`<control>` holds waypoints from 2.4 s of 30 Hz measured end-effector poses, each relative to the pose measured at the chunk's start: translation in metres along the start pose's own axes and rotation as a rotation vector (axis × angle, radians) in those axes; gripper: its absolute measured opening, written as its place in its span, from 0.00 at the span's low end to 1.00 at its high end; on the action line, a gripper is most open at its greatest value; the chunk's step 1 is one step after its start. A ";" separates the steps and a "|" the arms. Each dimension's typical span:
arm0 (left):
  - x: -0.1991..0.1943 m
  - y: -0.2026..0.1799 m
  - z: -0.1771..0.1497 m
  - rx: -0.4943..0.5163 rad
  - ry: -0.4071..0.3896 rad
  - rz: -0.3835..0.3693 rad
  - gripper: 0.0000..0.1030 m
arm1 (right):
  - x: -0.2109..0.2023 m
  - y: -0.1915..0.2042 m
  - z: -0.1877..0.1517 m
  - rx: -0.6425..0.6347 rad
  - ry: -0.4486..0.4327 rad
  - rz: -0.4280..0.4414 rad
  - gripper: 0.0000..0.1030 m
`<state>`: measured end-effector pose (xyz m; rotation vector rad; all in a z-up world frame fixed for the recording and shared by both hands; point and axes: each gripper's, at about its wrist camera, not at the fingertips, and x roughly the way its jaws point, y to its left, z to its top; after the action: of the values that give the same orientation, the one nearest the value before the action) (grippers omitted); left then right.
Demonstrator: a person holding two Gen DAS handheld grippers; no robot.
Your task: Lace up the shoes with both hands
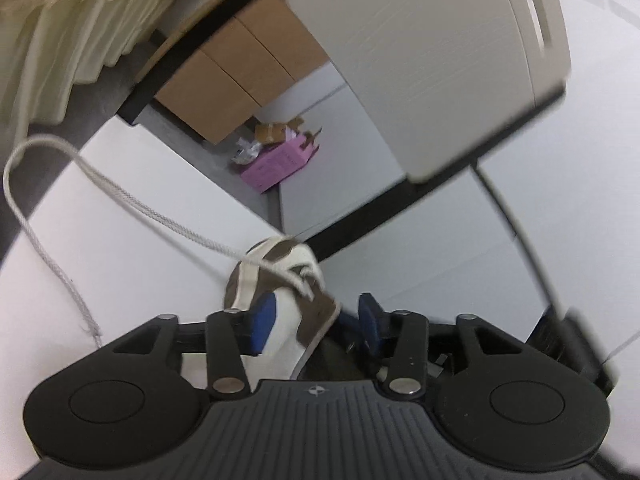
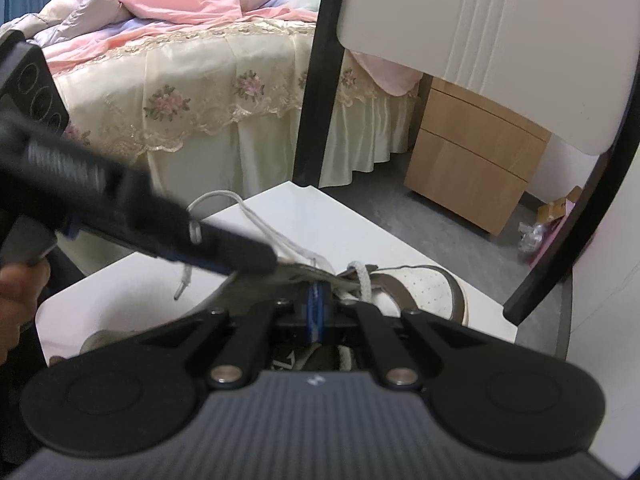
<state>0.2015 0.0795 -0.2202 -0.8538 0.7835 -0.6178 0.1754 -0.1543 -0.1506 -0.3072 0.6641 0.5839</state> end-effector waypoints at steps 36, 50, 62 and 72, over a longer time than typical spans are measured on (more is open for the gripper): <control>0.041 0.031 -0.002 -0.334 0.015 -0.037 0.02 | -0.025 0.002 0.015 -0.003 -0.017 0.082 0.49; 0.035 0.007 0.003 -0.142 0.012 0.021 0.02 | 0.003 -0.001 0.032 -0.022 0.095 0.169 0.54; 0.003 0.004 0.024 -0.098 -0.084 0.039 0.02 | 0.001 -0.006 0.024 0.021 0.099 0.164 0.54; 0.001 -0.004 0.020 -0.056 -0.081 0.015 0.02 | 0.007 -0.018 0.030 0.157 0.011 0.165 0.37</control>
<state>0.2179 0.0850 -0.2088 -0.9173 0.7360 -0.5466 0.2053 -0.1522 -0.1315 -0.1093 0.7461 0.6832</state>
